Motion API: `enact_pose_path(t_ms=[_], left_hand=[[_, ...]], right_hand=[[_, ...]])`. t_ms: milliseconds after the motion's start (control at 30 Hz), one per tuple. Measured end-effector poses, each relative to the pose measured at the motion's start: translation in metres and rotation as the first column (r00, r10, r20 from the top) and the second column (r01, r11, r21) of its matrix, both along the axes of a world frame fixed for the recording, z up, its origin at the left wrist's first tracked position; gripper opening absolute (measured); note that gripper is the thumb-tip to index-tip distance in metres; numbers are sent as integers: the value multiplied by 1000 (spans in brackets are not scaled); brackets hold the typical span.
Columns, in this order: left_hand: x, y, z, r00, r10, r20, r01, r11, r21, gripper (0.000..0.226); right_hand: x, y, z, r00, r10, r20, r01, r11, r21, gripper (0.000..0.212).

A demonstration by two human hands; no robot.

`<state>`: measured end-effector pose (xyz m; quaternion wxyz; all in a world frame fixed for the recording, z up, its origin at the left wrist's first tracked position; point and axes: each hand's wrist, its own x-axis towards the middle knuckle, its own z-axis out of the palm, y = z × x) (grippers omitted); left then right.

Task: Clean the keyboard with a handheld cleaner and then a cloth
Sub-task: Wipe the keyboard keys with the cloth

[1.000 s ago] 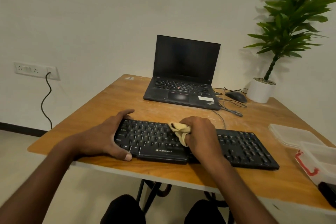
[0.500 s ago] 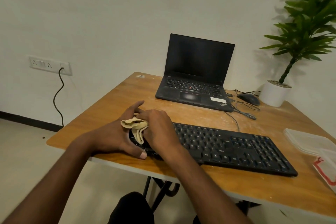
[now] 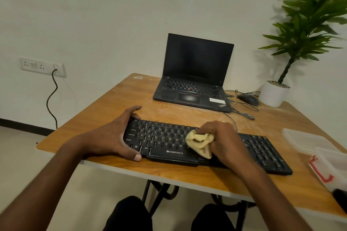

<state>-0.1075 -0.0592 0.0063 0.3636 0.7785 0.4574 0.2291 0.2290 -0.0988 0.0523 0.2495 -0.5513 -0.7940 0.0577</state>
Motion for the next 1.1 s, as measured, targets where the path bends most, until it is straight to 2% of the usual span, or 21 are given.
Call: enact_pose_path(t_ms=[200,333,400,500,633,700,800,933,1100], left_hand=[[2,0,0,1000,4,-9,-4,1000,-8,138],[3,-2,1,1000,3,-2,-3,1000,-20,137],[4,-3,2,1000,2,-5,-2,1000,-19,136],[4,-2,2,1000,7,-9,-7,1000,-24,136],[4,-1,1,1000,5,-15,-5,1000,-20,136],[4,0,1,1000,3,-22,-4,1000,-19,135],[3,0,1,1000,5,-25,-6,1000,-22,134],[2,0,-1,1000,-1,-18,1,1000,-22,132],[1,1,-1,1000,-8,-17,7,1000,-14,132]], right_hand=[[90,-18,0,937,-335,-99,333,942,-38,40],[120,-29,-2,848,-526,-65,526,850,-17,43],[126,-35,-4,800,-598,-51,598,801,-25,46],[122,-45,-6,749,-650,-128,644,760,-87,49],[101,-51,-7,736,-593,-327,572,803,-168,52],[82,-51,-8,772,-537,-339,512,842,-168,52],[46,-46,-10,869,-448,-208,440,894,-87,48],[-10,-36,-10,935,-340,-99,341,940,-4,44],[-81,-34,-8,981,-161,-106,162,987,5,37]])
